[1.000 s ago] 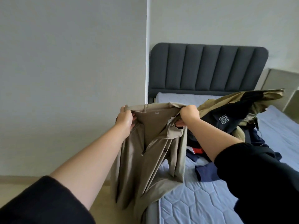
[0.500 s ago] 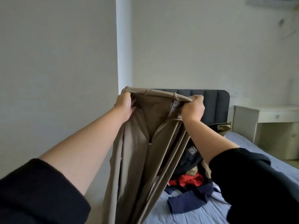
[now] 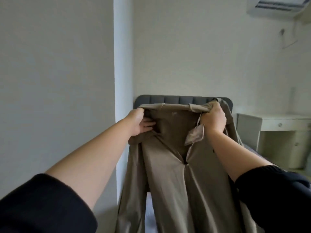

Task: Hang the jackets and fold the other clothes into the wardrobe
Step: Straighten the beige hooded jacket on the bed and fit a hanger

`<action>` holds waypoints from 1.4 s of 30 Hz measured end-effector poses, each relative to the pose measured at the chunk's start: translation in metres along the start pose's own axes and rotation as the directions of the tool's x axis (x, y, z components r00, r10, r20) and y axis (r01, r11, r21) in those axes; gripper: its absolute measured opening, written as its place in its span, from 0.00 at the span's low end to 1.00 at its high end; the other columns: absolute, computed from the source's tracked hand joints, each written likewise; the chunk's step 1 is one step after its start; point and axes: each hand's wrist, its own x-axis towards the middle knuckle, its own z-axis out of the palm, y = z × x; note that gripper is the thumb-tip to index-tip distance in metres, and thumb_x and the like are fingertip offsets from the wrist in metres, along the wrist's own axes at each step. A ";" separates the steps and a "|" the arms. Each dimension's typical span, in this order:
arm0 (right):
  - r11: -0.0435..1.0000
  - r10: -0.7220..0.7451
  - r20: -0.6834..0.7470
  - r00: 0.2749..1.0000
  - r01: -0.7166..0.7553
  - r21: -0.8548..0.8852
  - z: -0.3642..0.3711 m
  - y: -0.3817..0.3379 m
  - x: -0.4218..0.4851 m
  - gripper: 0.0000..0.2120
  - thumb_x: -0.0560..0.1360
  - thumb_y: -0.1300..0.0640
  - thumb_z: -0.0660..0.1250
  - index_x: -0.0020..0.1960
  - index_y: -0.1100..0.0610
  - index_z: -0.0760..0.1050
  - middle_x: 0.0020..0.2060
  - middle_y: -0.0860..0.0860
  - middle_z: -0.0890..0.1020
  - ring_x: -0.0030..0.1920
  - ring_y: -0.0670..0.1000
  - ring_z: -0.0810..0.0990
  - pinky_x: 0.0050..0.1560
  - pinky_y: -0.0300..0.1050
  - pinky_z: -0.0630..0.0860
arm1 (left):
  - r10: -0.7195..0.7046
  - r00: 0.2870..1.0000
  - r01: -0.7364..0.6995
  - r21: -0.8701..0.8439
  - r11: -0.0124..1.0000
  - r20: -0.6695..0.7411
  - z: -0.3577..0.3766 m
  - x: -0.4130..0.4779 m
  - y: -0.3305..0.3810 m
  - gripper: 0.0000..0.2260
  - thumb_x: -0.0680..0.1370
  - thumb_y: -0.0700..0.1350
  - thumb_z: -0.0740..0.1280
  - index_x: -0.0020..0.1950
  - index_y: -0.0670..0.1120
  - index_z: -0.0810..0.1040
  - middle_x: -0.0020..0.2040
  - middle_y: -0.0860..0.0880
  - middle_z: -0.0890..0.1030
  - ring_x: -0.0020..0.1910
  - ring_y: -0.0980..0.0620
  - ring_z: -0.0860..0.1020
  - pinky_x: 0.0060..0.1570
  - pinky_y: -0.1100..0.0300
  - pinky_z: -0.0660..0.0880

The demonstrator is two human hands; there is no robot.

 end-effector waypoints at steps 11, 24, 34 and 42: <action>0.614 0.488 0.512 0.707 0.139 -0.777 0.074 0.207 -0.118 0.07 0.73 0.61 0.60 0.48 0.59 0.74 0.42 0.54 0.77 0.44 0.57 0.78 0.39 0.47 0.72 | -0.478 0.829 0.558 0.474 0.681 -0.289 -0.024 0.044 -0.253 0.12 0.82 0.42 0.55 0.45 0.36 0.72 0.35 0.41 0.74 0.38 0.42 0.80 0.37 0.55 0.78; 0.941 0.256 0.484 0.837 -0.101 -0.324 0.177 0.182 -0.042 0.20 0.75 0.66 0.57 0.65 0.60 0.73 0.59 0.59 0.78 0.59 0.60 0.76 0.56 0.47 0.74 | -0.129 0.977 0.165 0.214 0.963 -0.172 -0.025 0.178 -0.225 0.16 0.82 0.43 0.56 0.67 0.42 0.72 0.65 0.40 0.75 0.63 0.42 0.74 0.65 0.46 0.71; 0.875 0.443 0.718 0.536 -0.085 -0.476 0.176 0.254 -0.191 0.30 0.78 0.58 0.58 0.77 0.56 0.52 0.68 0.59 0.70 0.65 0.60 0.70 0.63 0.51 0.67 | -0.379 0.922 0.278 0.825 0.492 -0.084 -0.063 0.099 -0.391 0.35 0.77 0.46 0.63 0.79 0.52 0.46 0.76 0.44 0.59 0.71 0.42 0.64 0.66 0.54 0.65; 0.644 0.727 0.675 0.125 0.218 -0.733 0.128 0.327 -0.412 0.54 0.67 0.26 0.59 0.77 0.51 0.34 0.77 0.52 0.38 0.77 0.56 0.37 0.69 0.72 0.52 | -0.524 0.793 0.383 0.923 0.031 -0.311 -0.090 -0.016 -0.503 0.37 0.75 0.52 0.69 0.77 0.49 0.51 0.73 0.44 0.61 0.66 0.42 0.70 0.55 0.50 0.72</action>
